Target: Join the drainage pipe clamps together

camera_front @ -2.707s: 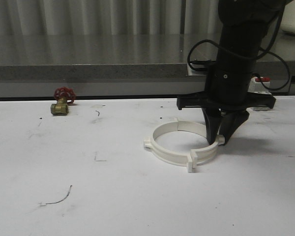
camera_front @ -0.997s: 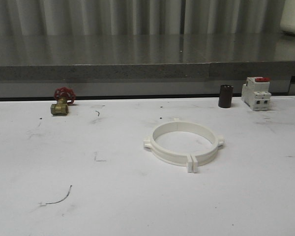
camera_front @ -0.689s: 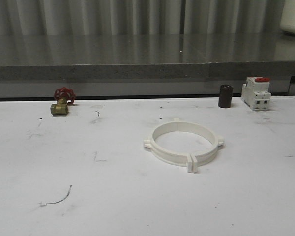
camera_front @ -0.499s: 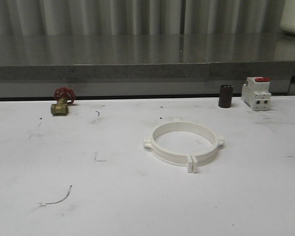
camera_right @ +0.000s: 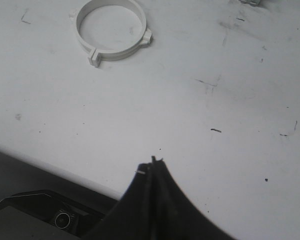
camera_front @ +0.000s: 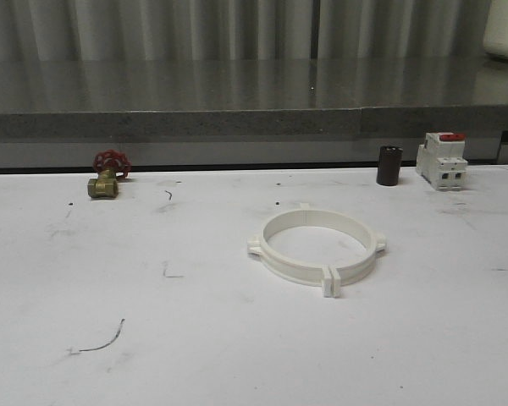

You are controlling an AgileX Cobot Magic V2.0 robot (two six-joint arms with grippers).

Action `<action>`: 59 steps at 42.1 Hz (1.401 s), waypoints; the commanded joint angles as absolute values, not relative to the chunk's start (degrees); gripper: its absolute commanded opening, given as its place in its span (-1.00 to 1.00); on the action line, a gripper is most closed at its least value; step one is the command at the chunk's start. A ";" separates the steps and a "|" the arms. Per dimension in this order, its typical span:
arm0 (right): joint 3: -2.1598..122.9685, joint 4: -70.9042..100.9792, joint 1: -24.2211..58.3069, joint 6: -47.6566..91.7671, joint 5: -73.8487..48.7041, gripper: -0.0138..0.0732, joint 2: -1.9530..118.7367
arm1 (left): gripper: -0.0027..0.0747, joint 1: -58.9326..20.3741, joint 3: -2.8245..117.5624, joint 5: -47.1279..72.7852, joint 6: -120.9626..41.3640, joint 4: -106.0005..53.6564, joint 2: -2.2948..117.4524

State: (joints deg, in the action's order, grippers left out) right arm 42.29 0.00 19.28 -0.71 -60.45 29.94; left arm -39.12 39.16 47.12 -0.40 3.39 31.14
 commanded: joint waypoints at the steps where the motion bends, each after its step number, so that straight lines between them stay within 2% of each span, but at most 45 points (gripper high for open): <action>1: 43.64 0.00 18.79 0.00 -57.56 -0.84 30.28 | -0.01 -39.09 40.62 43.51 -0.50 3.08 31.31; 11: 43.64 0.00 18.79 0.00 -57.56 -0.84 30.28 | -0.06 -39.09 40.62 43.51 -0.50 3.08 31.31; 13: 43.64 0.00 18.79 0.00 -57.56 -0.84 30.28 | -0.18 -39.09 40.62 43.76 -0.50 3.00 31.31; 18: 43.64 0.00 18.79 0.00 -57.56 -0.84 30.28 | -0.62 -39.09 40.62 43.76 -0.50 3.00 31.31; 24: 43.64 0.00 18.79 0.00 -57.56 -0.84 30.28 | -0.97 -39.09 40.62 43.66 -0.50 3.00 31.31; 38: 43.64 0.00 18.79 0.00 -57.56 -0.84 30.28 | -0.98 -39.13 40.02 43.30 -0.50 2.90 29.04; 45: 43.64 0.00 18.79 0.00 -57.70 -0.84 30.28 | -0.98 -29.83 35.71 38.80 -0.50 5.51 22.04; 51: 43.64 0.00 18.79 0.00 -57.70 -0.84 30.28 | -0.98 -17.84 27.21 28.84 -0.50 5.27 13.60; 59: 43.64 0.00 18.79 0.00 -57.70 -0.84 30.28 | -0.98 -5.97 14.51 19.29 -0.50 0.00 3.32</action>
